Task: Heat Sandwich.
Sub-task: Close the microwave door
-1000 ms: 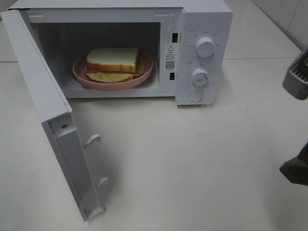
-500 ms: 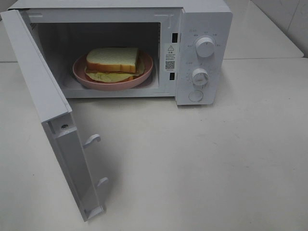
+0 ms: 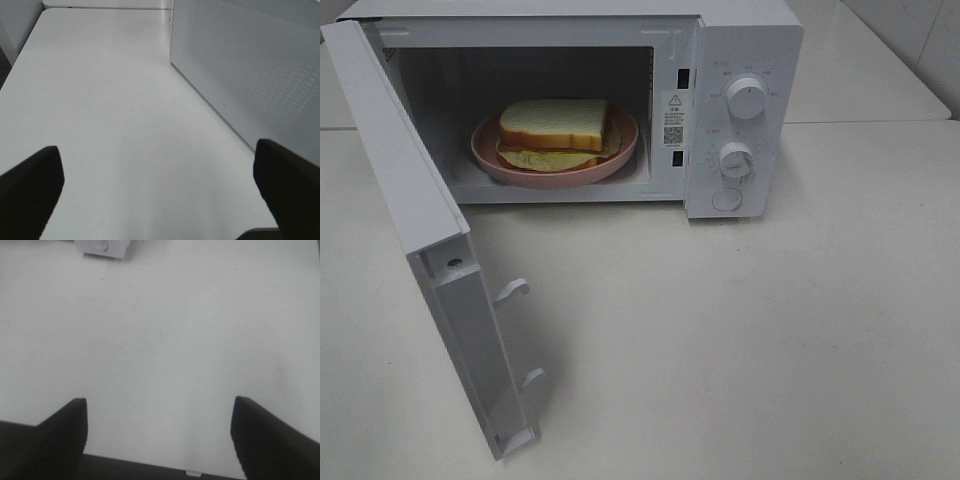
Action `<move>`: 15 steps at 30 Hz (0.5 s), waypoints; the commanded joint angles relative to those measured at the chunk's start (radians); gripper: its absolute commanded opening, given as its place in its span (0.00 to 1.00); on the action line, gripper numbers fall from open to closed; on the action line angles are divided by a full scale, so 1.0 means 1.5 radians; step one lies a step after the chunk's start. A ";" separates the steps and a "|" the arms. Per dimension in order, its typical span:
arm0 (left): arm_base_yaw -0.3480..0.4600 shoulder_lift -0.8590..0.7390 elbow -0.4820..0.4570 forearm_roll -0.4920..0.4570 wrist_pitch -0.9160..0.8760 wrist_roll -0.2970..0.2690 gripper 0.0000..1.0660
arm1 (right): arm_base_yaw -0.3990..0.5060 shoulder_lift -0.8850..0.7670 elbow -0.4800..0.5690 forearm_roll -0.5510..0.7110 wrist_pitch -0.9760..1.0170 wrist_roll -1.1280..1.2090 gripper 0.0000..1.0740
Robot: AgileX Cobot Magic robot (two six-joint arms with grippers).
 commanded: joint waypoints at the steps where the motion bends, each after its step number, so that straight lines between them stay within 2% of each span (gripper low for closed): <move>1: 0.003 -0.003 0.001 0.001 -0.009 -0.001 0.92 | -0.037 -0.034 0.019 -0.003 -0.022 -0.007 0.71; 5: 0.003 -0.003 0.001 0.001 -0.009 -0.001 0.92 | -0.119 -0.114 0.070 0.002 -0.053 -0.023 0.71; 12: 0.003 -0.003 0.001 0.001 -0.009 -0.001 0.92 | -0.170 -0.186 0.141 0.015 -0.099 -0.030 0.71; 15: 0.003 -0.003 0.001 0.001 -0.009 -0.001 0.92 | -0.179 -0.201 0.139 0.025 -0.099 -0.048 0.71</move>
